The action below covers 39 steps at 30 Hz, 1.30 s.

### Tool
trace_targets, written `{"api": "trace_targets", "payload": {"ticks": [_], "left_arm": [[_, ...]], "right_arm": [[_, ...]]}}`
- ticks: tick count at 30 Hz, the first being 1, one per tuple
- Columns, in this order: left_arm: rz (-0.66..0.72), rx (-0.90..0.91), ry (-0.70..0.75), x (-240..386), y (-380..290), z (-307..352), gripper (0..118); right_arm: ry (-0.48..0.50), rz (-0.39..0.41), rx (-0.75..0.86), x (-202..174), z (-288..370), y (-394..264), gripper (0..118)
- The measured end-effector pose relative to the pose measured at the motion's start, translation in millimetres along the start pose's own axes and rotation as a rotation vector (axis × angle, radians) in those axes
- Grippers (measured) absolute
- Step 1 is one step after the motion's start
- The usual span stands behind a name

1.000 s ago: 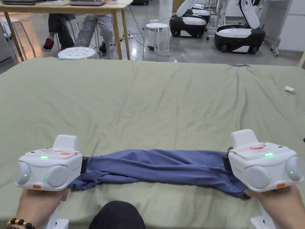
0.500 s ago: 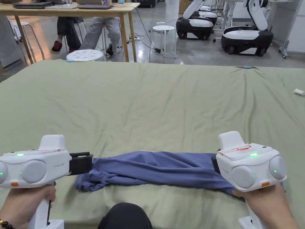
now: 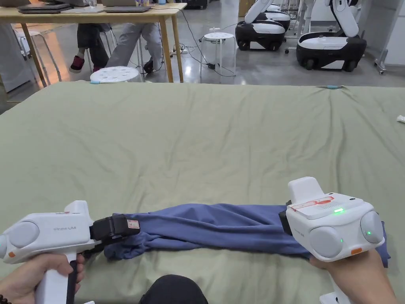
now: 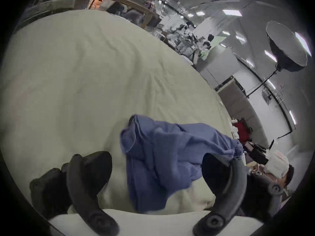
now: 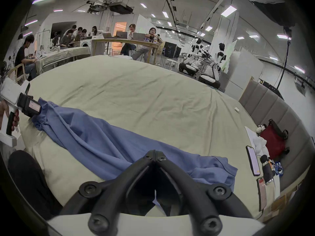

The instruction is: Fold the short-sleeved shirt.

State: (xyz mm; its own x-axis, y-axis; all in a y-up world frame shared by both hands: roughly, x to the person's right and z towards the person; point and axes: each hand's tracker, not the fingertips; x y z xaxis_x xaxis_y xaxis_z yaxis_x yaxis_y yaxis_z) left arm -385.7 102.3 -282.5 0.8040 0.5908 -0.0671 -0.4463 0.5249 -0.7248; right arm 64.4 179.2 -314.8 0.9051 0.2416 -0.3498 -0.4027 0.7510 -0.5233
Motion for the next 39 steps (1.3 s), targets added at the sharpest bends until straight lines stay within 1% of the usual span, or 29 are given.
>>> {"api": "trace_targets", "payload": {"ticks": [1, 2, 3, 4, 5, 6, 7, 8, 9, 10, 11, 12, 13, 14, 16, 18, 23, 26, 28, 29, 30, 31, 34, 36, 39], "left_arm": [[0.004, 0.034, -0.030, 1.5, 1.1, -1.3, 112], [0.036, 0.045, -0.068, 2.6, 4.6, -3.0, 112], [0.093, 0.046, -0.102, -19.8, 14.5, -5.8, 111], [0.107, 0.032, -0.150, -21.8, 17.8, -8.5, 105], [0.108, 0.011, -0.188, -20.7, 20.8, -12.4, 94], [0.078, -0.005, -0.201, -18.0, 22.3, -16.9, 85], [0.054, -0.013, -0.183, 4.5, 6.7, -15.7, 82], [0.012, -0.032, -0.132, 10.2, 4.5, -21.2, 81], [-0.011, -0.031, -0.114, 13.3, 3.1, -25.3, 81], [-0.001, -0.024, -0.132, 14.6, 2.5, -26.7, 81], [0.007, -0.021, -0.141, -0.8, 13.6, -29.3, 79], [0.032, -0.022, -0.153, -4.2, 16.9, -28.7, 62], [0.048, -0.019, -0.152, -6.3, 18.1, -27.8, 13], [0.041, -0.018, -0.151, -8.0, 19.4, -27.2, 15], [0.028, -0.043, -0.133, -1.9, 16.2, -27.7, 15], [-0.045, -0.027, -0.131, 6.2, 11.8, -25.9, 15], [-0.015, 0.012, -0.134, 0.6, 13.0, -15.9, 15], [-0.010, 0.063, -0.095, -10.9, 21.0, -0.6, 14], [0.011, 0.054, -0.093, -13.3, 23.0, 15.5, 14], [0.006, 0.059, -0.078, -17.7, 24.9, 23.0, 14], [-0.021, 0.081, -0.021, -22.6, 27.6, 32.1, 14], [-0.019, 0.091, 0.005, -27.5, 31.4, 39.7, 14], [0.044, 0.134, 0.074, -50.8, 40.8, 65.4, 14], [0.047, 0.139, 0.088, -61.9, 47.0, 76.2, 14], [0.048, 0.141, 0.086, -58.3, 49.6, 81.7, 14]], "right_arm": [[-0.002, 0.000, -0.001, -0.2, -1.7, 0.3, 0], [-0.004, 0.001, -0.003, -0.6, -3.4, 0.4, 0], [-0.004, 0.001, -0.005, -1.0, -5.1, 0.8, 0], [-0.004, 0.004, -0.008, -1.5, -7.2, 1.8, 0], [-0.004, 0.008, -0.009, -2.7, -8.8, 1.9, 0], [-0.003, 0.010, -0.010, -3.8, -10.0, 1.8, 0], [0.000, 0.010, -0.010, -4.3, -10.5, 1.6, 0], [0.004, 0.008, -0.011, -7.0, -8.7, 3.4, 0], [0.006, 0.004, -0.010, -8.0, -8.7, 3.1, 0], [0.007, 0.003, -0.011, -8.7, -9.1, 2.5, 0], [0.006, 0.002, -0.013, -9.5, -9.6, 1.6, 0], [0.005, 0.003, -0.015, -11.0, -10.8, 2.7, 0], [0.004, 0.004, -0.017, -11.5, -11.3, 2.4, 0], [0.004, 0.006, -0.019, -11.9, -11.7, 1.8, 0], [0.004, 0.008, -0.023, -13.2, -11.4, 2.5, 0], [0.002, 0.009, -0.023, -13.2, -10.6, 2.0, 0], [-0.002, 0.007, -0.023, -12.0, -8.5, 2.8, 0], [-0.005, 0.008, -0.019, -10.9, -8.3, 3.7, 0], [-0.007, 0.007, -0.017, -9.5, -6.2, 5.3, 0], [-0.009, 0.006, -0.015, -8.8, -5.3, 5.6, 0], [-0.009, 0.005, -0.014, -8.0, -4.3, 5.6, 0], [-0.009, 0.003, -0.012, -7.5, -3.7, 5.6, 0], [-0.013, 0.001, -0.009, -7.9, -4.5, 6.6, 0], [-0.015, -0.003, -0.009, -6.7, -7.9, 5.5, 0], [-0.007, -0.007, -0.009, -7.8, -9.0, 4.6, 0]]}}
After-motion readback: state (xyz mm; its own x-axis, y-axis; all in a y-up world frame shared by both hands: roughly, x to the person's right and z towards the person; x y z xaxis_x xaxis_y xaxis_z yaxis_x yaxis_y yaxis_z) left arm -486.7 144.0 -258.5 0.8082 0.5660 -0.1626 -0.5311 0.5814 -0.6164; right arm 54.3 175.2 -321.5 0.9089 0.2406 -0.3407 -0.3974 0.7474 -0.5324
